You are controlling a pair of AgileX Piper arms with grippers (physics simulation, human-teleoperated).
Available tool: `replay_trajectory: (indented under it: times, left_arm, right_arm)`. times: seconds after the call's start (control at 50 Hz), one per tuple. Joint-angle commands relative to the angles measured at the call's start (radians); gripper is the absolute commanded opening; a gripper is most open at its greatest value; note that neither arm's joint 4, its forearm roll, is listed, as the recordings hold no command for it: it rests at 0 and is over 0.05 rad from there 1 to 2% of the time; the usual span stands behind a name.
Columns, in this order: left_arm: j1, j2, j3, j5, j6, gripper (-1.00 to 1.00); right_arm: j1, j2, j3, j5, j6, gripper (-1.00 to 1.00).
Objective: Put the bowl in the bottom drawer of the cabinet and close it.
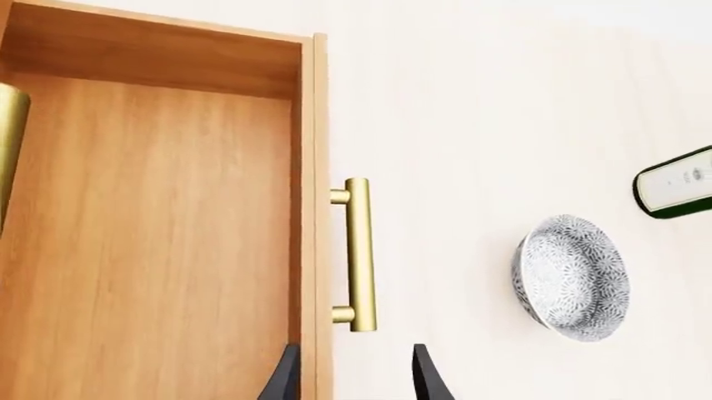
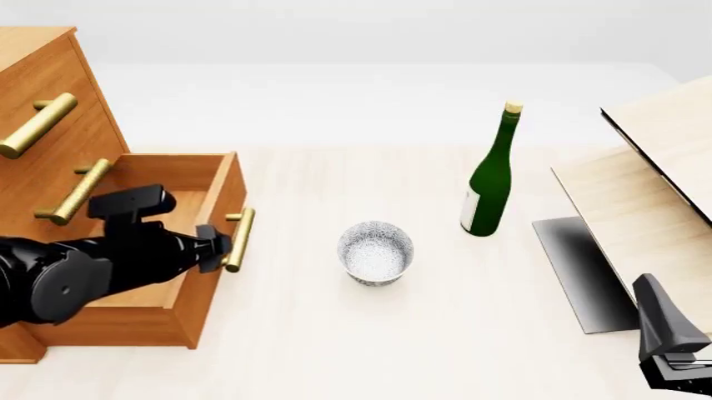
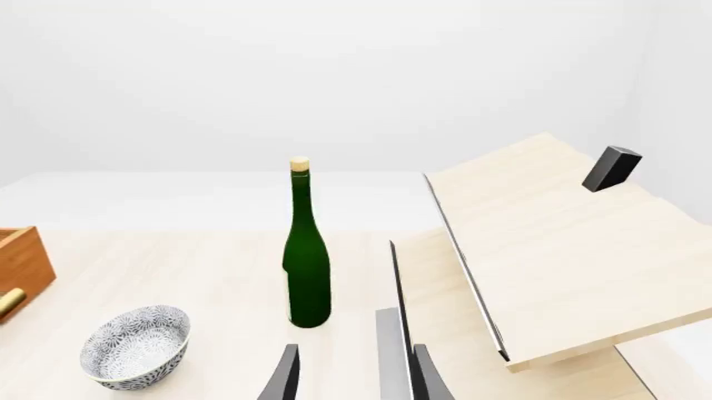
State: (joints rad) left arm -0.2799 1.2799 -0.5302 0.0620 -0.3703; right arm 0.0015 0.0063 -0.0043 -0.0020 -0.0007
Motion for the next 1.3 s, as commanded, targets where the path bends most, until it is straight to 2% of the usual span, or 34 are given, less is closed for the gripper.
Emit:
replay_trajectory:
  times: [0.02, 0.5, 0.88, 1.3]
  left_arm:
    - [-0.037, 0.021, 0.007, -0.014, -0.018, 1.00]
    - [-0.094, 0.031, -0.026, -0.004, -0.010, 1.00]
    - [-0.151, -0.020, -0.034, -0.014, -0.037, 1.00]
    - [-0.128, -0.078, -0.051, 0.035, -0.007, 1.00]
  right_arm:
    - [0.000, 0.000, 0.000, 0.000, 0.000, 1.00]
    - [0.000, 0.000, 0.000, 0.000, 0.000, 1.00]
    - [0.005, -0.001, 0.000, 0.000, 0.001, 1.00]
    - [0.006, -0.001, 0.000, 0.000, 0.001, 1.00]
